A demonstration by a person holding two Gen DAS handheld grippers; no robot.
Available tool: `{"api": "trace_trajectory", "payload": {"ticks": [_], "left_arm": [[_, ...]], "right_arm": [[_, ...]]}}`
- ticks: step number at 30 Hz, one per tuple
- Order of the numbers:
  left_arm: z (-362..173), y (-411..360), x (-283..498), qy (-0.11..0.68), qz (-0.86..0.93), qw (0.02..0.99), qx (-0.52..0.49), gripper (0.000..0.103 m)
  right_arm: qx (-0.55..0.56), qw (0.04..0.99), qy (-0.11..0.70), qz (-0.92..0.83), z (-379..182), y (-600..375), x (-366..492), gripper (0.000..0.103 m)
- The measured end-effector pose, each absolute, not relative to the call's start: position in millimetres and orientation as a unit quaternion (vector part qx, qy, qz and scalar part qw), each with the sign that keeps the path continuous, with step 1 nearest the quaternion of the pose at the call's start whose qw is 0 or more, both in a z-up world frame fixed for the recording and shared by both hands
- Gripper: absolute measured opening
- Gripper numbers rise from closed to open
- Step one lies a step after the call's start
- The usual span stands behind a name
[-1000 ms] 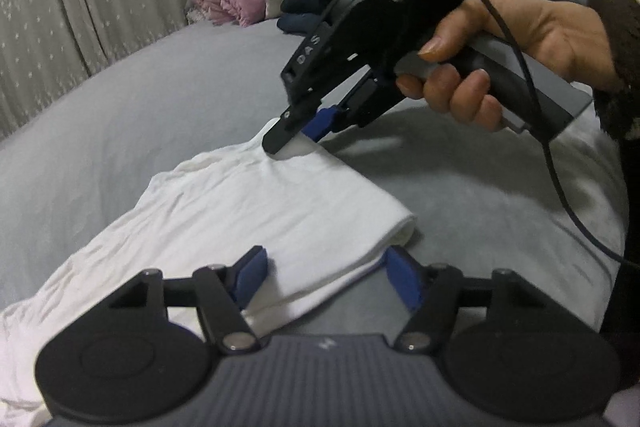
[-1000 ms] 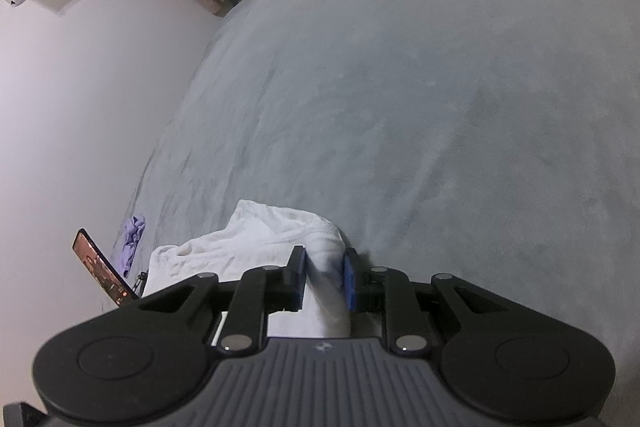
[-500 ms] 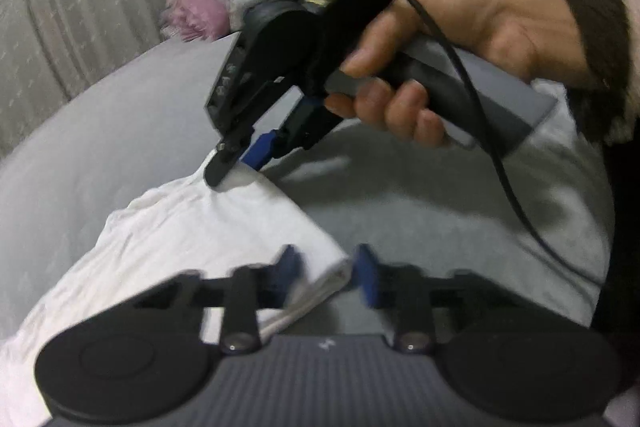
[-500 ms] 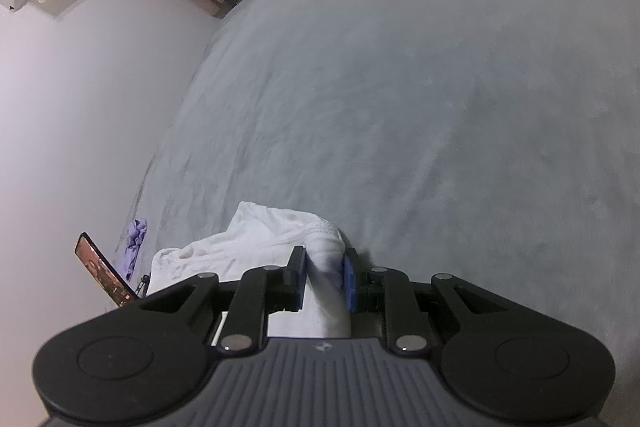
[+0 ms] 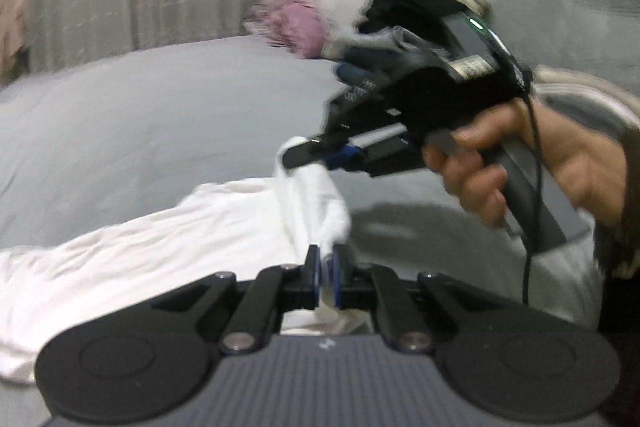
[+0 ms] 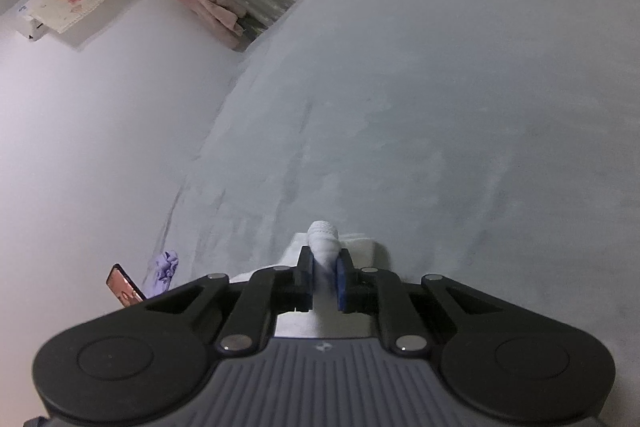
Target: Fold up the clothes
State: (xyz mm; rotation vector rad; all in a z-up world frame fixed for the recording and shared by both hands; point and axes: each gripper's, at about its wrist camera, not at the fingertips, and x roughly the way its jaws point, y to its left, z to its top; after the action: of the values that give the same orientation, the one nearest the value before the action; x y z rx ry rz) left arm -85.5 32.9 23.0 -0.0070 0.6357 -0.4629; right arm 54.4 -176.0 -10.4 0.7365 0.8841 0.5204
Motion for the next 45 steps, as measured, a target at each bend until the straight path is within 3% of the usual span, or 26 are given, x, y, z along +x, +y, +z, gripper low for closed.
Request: {"api": "trace_trajectory", "payload": {"ticks": [5, 13, 20, 29, 32, 34, 35, 37, 39, 42, 45], "left_arm": [[22, 102, -76, 0.325, -0.168, 0.923, -0.12, 0.004], [20, 200, -80, 0.326, -0.042, 0.923, -0.198, 0.004], [16, 254, -91, 0.348, 0.052, 0.909, -0.222, 0.004], [10, 291, -91, 0.383, 0.158, 0.892, -0.181, 0.004], [16, 294, -93, 0.372, 0.139, 0.898, -0.191, 0.014], [18, 289, -92, 0.368, 0.125, 0.903, -0.184, 0.032], [19, 285, -89, 0.366, 0.11, 0.906, -0.181, 0.035], [16, 276, -80, 0.374, 0.085, 0.907, -0.174, 0.046], [10, 267, -69, 0.386, 0.077, 0.905, -0.159, 0.049], [6, 265, -65, 0.379, 0.085, 0.908, -0.157, 0.046], [2, 272, -62, 0.377, 0.098, 0.906, -0.164, 0.039]], "right_arm": [[0.335, 0.806, 0.413, 0.259, -1, -135, 71, 0.01], [0.302, 0.801, 0.421, 0.298, 9, -47, 103, 0.01], [0.264, 0.79, 0.441, 0.335, 8, 36, 123, 0.01], [0.229, 0.779, 0.472, 0.343, -8, 93, 123, 0.013], [0.242, 0.77, 0.482, 0.341, -15, 93, 126, 0.014], [0.253, 0.766, 0.479, 0.345, -15, 89, 128, 0.014], [0.257, 0.766, 0.476, 0.348, -14, 87, 128, 0.014], [0.269, 0.763, 0.471, 0.353, -12, 84, 127, 0.02], [0.289, 0.758, 0.463, 0.357, -9, 81, 127, 0.027], [0.303, 0.764, 0.448, 0.353, 1, 69, 125, 0.045], [0.304, 0.775, 0.435, 0.342, 9, 57, 123, 0.049]]}}
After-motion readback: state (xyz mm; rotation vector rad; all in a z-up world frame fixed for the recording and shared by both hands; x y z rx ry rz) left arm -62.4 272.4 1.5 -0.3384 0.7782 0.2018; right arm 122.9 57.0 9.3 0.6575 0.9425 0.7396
